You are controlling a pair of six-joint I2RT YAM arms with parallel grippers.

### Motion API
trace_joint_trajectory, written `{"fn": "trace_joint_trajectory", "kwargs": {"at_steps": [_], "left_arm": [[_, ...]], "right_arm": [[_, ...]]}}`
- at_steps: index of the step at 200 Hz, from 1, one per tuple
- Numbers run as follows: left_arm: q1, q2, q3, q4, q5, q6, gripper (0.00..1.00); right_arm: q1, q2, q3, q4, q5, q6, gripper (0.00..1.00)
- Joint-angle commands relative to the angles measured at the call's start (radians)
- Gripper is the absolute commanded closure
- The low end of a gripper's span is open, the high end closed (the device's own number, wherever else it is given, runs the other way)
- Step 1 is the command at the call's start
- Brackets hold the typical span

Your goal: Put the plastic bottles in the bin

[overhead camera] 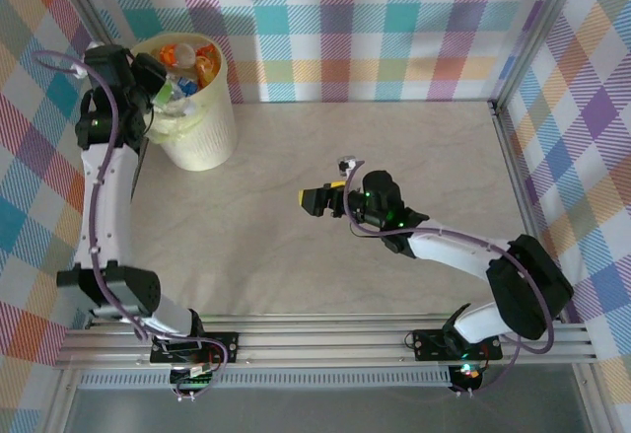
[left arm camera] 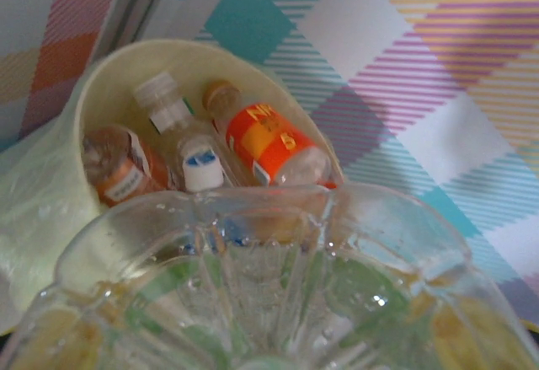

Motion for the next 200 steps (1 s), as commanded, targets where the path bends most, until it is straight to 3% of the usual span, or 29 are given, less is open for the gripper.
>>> {"fn": "trace_joint_trajectory", "kwargs": {"at_steps": [1,41,123,139,171,200], "left_arm": [[0.015,0.081,0.116,0.002,-0.077,-0.006,0.46],[0.025,0.204,0.249,-0.04,-0.143,-0.003,0.46],[0.101,0.411,0.392,-0.05,-0.02,-0.104,0.44],[0.11,0.451,0.429,-0.091,0.034,-0.128,0.37],[0.124,0.458,0.47,-0.137,0.062,-0.123,0.14],[0.123,0.405,0.469,-0.17,0.07,-0.077,0.04]], "right_arm": [[0.003,-0.046,-0.022,-0.007,0.055,-0.037,0.0],[0.003,-0.083,-0.049,-0.031,0.09,-0.044,0.0],[0.003,-0.111,-0.067,-0.067,0.123,-0.05,0.0],[0.003,-0.113,-0.073,-0.067,0.137,-0.049,0.0],[0.003,-0.114,-0.068,-0.073,0.144,-0.061,0.0],[0.003,-0.119,-0.067,-0.088,0.167,-0.075,0.0]]}}
